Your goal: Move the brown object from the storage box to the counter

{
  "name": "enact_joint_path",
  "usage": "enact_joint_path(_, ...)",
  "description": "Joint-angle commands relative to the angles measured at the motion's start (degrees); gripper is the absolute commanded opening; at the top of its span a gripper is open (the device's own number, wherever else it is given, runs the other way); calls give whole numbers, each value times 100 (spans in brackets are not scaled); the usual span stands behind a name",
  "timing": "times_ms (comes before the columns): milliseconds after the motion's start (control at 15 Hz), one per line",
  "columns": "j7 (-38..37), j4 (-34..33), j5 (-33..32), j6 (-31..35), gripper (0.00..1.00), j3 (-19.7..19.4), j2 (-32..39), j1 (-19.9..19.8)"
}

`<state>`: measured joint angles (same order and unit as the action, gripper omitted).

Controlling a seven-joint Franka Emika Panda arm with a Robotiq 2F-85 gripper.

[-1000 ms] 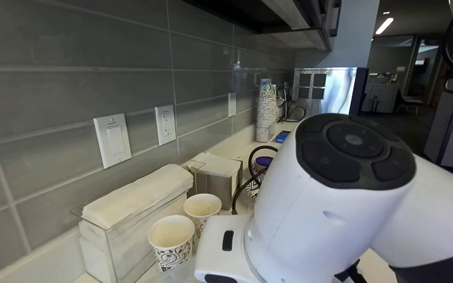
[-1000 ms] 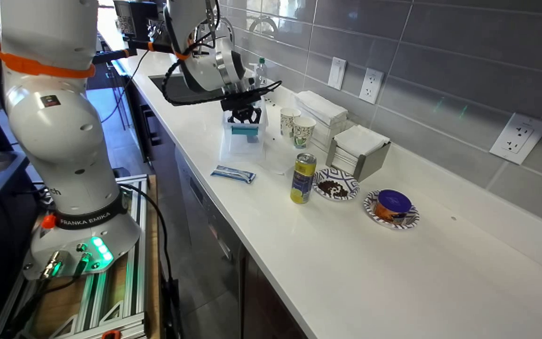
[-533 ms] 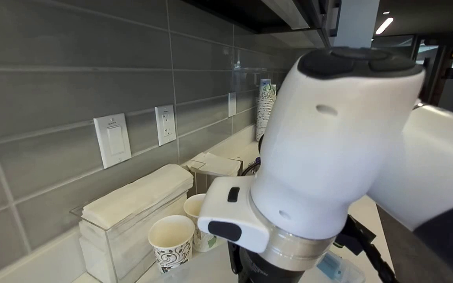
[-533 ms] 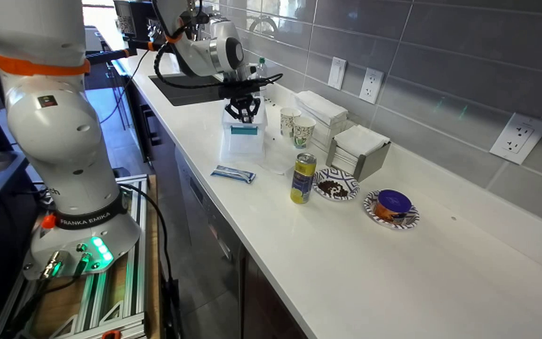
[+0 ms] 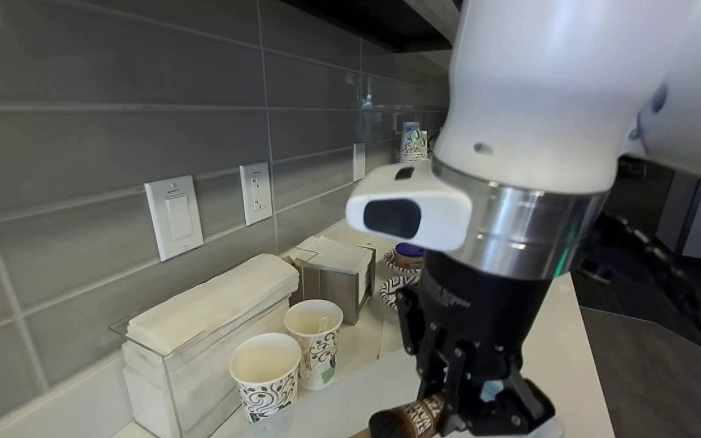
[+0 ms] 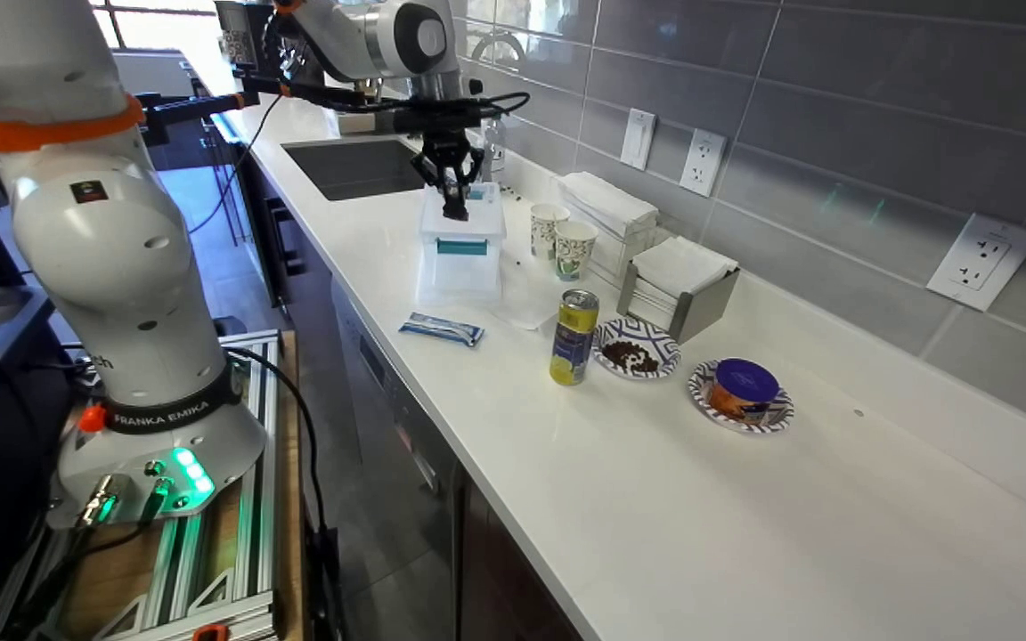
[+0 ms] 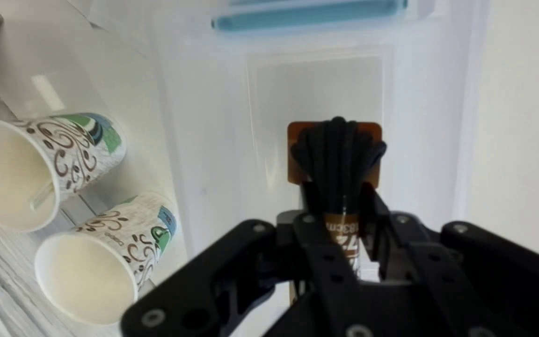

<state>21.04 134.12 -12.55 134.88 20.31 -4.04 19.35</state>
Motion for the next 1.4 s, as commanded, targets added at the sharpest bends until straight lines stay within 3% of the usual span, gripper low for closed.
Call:
enact_joint_path(0, 135, 231, 444, -781, 6, -144, -830, 43)
enact_joint_path(400, -776, 513, 397, -1990, 6, -471, -1956, -150)
enact_joint_path(733, -1402, 1044, 184, -1939, 6, -764, -2533, -500)
enact_joint_path(800, -1183, 700, 299, -2025, 6, -734, -2235, -377)
enact_joint_path(867, -1180, 759, 288, -2025, 24, -770, -2292, -412)
enact_joint_path(1133, -1176, 711, 291, -2024, 24, -747, -2262, -380)
enact_joint_path(1200, -1176, 711, 291, -2024, 6, -748, -2262, -380)
enact_joint_path(1333, -1609, 667, -75, -1819, 6, -661, -1955, -640)
